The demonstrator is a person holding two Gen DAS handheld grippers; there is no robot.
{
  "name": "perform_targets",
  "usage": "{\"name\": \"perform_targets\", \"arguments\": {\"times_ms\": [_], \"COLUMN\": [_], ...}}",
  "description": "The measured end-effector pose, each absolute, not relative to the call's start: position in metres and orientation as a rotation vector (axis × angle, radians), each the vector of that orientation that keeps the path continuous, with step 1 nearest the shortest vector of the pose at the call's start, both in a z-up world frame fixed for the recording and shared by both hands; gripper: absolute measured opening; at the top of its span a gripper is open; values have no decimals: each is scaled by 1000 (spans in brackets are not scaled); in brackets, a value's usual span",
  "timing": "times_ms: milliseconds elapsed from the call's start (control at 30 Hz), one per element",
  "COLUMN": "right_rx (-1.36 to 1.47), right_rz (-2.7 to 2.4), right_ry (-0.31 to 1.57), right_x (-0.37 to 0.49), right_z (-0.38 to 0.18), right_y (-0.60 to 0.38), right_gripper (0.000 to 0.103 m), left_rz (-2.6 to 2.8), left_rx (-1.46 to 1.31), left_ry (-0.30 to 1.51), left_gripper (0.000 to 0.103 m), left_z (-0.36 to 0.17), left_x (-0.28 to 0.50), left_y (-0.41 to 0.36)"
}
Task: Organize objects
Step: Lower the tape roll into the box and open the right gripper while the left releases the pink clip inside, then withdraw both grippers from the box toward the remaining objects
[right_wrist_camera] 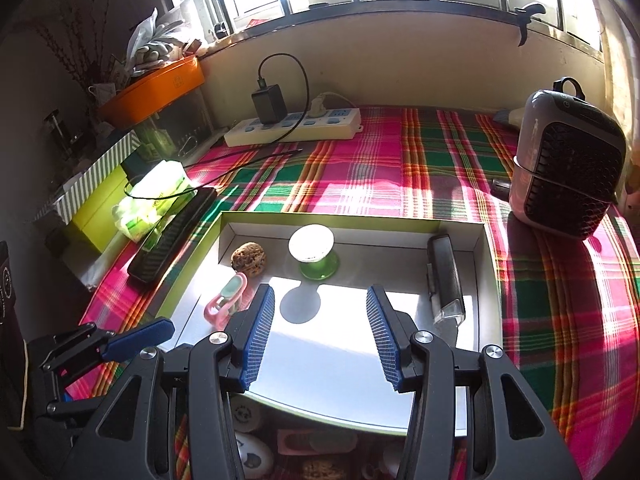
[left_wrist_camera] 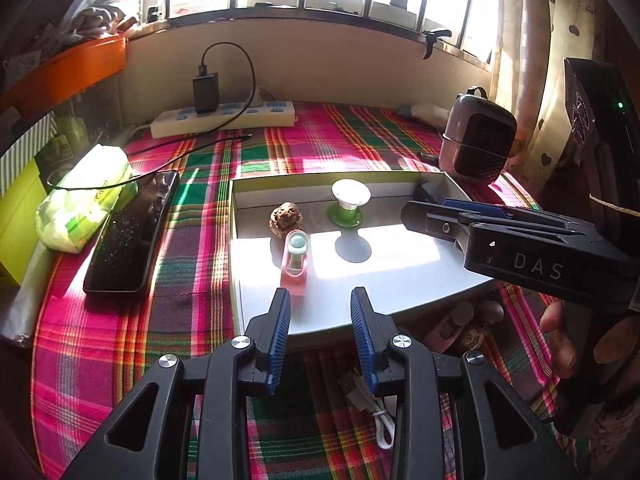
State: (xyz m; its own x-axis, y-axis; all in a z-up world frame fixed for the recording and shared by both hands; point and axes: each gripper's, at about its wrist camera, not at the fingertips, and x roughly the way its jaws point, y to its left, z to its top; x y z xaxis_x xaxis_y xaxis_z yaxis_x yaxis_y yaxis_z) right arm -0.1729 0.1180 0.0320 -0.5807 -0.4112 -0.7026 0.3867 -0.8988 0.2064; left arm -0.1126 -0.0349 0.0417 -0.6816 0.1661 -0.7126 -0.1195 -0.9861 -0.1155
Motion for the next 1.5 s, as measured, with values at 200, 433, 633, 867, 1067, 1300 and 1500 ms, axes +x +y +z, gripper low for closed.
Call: {"name": "perform_targets", "arguments": {"times_ms": [200, 433, 633, 867, 1067, 1300, 1500], "right_rx": [1081, 1057, 1029, 1006, 1026, 1036, 1037], "right_rz": [-2485, -2520, -2545, -2552, -2532, -2529, -2520], "right_ry": [-50, -35, -12, -15, -25, -40, -35], "right_x": [-153, -130, -113, -90, -79, -74, -71], "right_z": [32, 31, 31, 28, 20, 17, 16], "right_y": [131, 144, 154, 163, 165, 167, 163], "right_gripper": [49, 49, 49, 49, 49, 49, 49], "left_rz": [2727, 2705, 2665, 2611, 2591, 2595, 2633], "left_rx": [-1152, -1155, -1177, -1189, -1214, -1234, -1272], "left_ry": [-105, -128, -131, -126, -100, -47, -31], "left_gripper": [29, 29, 31, 34, 35, 35, 35], "left_z": [43, 40, 32, 24, 16, 11, 7], "left_x": [-97, -81, -68, -54, -48, -46, -49], "left_y": [-33, -34, -31, -23, -15, -5, -13]}}
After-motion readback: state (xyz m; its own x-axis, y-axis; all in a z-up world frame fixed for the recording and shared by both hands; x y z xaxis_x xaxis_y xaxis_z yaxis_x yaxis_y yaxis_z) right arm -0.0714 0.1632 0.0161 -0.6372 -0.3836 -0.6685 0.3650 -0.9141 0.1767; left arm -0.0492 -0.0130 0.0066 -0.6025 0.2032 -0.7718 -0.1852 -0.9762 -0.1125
